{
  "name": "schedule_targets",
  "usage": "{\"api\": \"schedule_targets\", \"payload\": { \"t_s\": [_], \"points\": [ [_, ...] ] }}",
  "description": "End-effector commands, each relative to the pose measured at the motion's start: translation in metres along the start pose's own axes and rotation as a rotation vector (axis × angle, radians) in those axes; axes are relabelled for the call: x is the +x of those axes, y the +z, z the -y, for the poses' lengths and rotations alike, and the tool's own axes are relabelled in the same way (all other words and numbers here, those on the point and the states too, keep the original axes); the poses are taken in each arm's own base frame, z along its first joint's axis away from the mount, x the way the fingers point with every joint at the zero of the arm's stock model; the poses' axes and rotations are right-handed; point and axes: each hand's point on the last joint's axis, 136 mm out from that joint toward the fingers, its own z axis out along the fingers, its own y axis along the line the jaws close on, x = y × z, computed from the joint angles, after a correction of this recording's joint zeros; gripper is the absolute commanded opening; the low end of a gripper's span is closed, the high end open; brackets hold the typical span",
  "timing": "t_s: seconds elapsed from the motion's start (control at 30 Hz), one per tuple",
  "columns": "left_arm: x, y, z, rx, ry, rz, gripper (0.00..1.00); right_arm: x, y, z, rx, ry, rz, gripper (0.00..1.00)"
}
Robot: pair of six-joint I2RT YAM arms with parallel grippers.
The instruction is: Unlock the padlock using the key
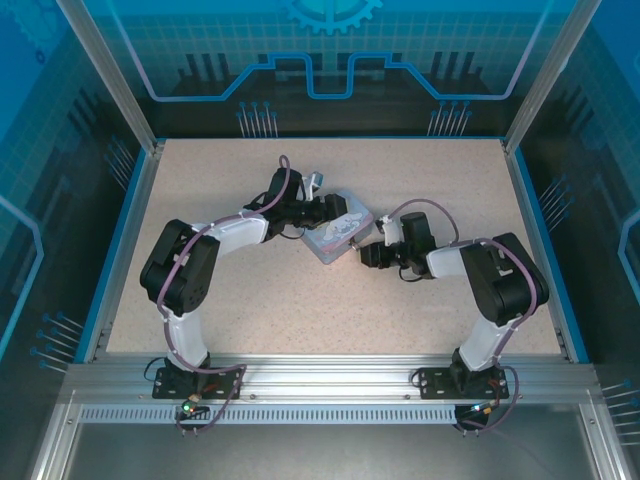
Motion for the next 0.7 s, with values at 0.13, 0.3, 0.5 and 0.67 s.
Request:
{"api": "schedule_targets", "payload": {
  "t_s": [0.13, 0.3, 0.5, 0.67],
  "points": [
    [0.029, 0.002, -0.039, -0.116, -0.086, -0.069, 0.74, -0.002, 0.004, 0.001, 0.016, -0.009, 0.004, 0.22],
    [0.033, -0.002, -0.041, -0.12, -0.089, -0.071, 0.74, -0.004, -0.001, 0.001, 0.041, -0.022, 0.03, 0.12],
    [0.044, -0.007, -0.038, -0.115, -0.096, -0.074, 0.74, -0.004, -0.006, -0.003, 0.116, -0.038, 0.05, 0.08],
    [0.06, -0.009, -0.035, -0.115, -0.091, -0.088, 0.74, -0.005, -0.007, 0.0, 0.175, 0.018, 0.068, 0.06]
  ]
}}
